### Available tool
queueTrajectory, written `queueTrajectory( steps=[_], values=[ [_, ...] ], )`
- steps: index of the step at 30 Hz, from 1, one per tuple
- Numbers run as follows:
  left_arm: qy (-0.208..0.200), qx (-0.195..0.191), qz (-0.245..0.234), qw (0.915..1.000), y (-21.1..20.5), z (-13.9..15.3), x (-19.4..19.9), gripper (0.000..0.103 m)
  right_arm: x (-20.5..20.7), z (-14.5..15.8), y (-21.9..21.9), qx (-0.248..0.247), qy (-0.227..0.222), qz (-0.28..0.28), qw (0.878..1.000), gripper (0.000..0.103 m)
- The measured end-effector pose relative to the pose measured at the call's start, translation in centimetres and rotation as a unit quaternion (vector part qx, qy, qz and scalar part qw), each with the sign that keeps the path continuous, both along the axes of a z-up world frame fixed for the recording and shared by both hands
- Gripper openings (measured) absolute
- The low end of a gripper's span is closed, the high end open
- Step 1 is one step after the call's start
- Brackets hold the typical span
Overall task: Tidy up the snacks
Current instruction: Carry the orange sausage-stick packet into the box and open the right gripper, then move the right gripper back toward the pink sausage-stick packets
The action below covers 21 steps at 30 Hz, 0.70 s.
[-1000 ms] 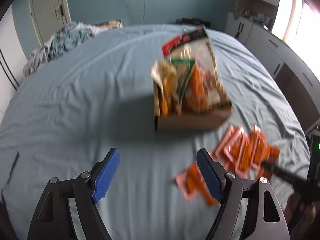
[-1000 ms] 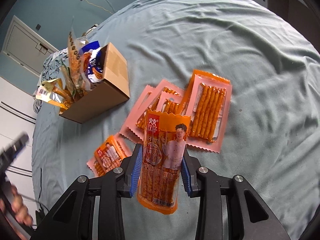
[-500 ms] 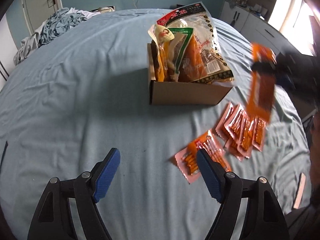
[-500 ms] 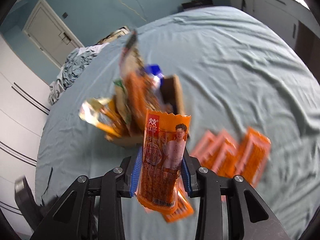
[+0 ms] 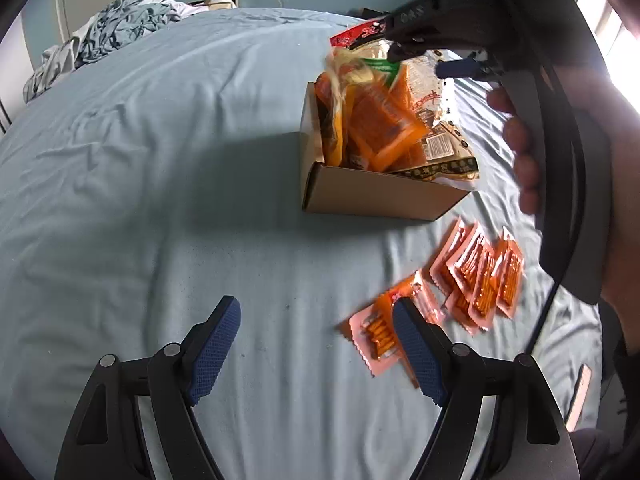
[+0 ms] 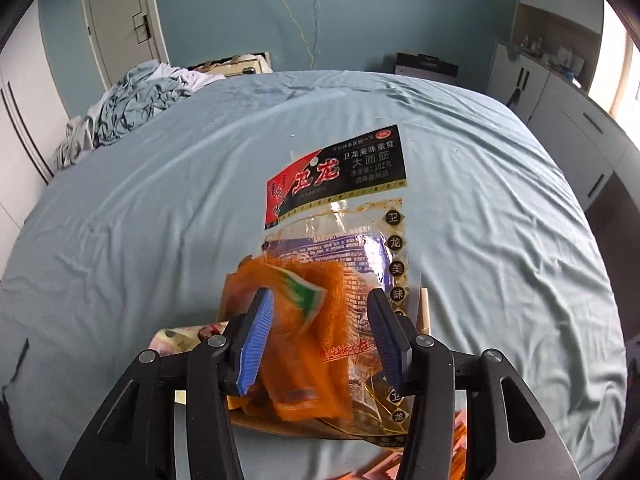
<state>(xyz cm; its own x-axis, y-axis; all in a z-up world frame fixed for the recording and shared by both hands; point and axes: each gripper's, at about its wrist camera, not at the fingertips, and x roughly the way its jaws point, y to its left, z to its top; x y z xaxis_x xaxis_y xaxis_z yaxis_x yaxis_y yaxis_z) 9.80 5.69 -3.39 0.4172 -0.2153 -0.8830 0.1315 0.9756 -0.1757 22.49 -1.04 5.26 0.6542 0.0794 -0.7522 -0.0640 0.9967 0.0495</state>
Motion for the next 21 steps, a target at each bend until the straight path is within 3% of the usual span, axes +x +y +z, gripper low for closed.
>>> queueTrajectory(
  steps=[3, 7, 13, 18, 21],
  values=[
    [0.001, -0.002, 0.002, 1.0000, 0.1, 0.1, 0.0, 0.079, -1.5, 0.2, -1.1, -0.008, -0.006, -0.008, 1.000, 0.054],
    [0.000, 0.004, 0.003, 1.0000, 0.1, 0.2, -0.1, 0.079, -6.0, -0.2, -5.1, 0.039, 0.009, -0.018, 0.999, 0.057],
    [-0.001, 0.022, -0.005, 0.9997, -0.6, -0.1, -0.6, 0.079, -14.6, -4.3, -13.8, 0.047, 0.067, -0.062, 0.995, 0.060],
    [0.003, 0.032, -0.020, 0.9993, -1.6, -0.4, -0.9, 0.079, -18.2, -10.0, -20.7, 0.063, 0.133, -0.165, 0.975, 0.062],
    [0.001, 0.048, -0.028, 0.9984, -2.4, -0.5, -1.3, 0.079, -17.4, -12.8, -23.2, 0.118, 0.179, -0.199, 0.956, 0.062]
  ],
)
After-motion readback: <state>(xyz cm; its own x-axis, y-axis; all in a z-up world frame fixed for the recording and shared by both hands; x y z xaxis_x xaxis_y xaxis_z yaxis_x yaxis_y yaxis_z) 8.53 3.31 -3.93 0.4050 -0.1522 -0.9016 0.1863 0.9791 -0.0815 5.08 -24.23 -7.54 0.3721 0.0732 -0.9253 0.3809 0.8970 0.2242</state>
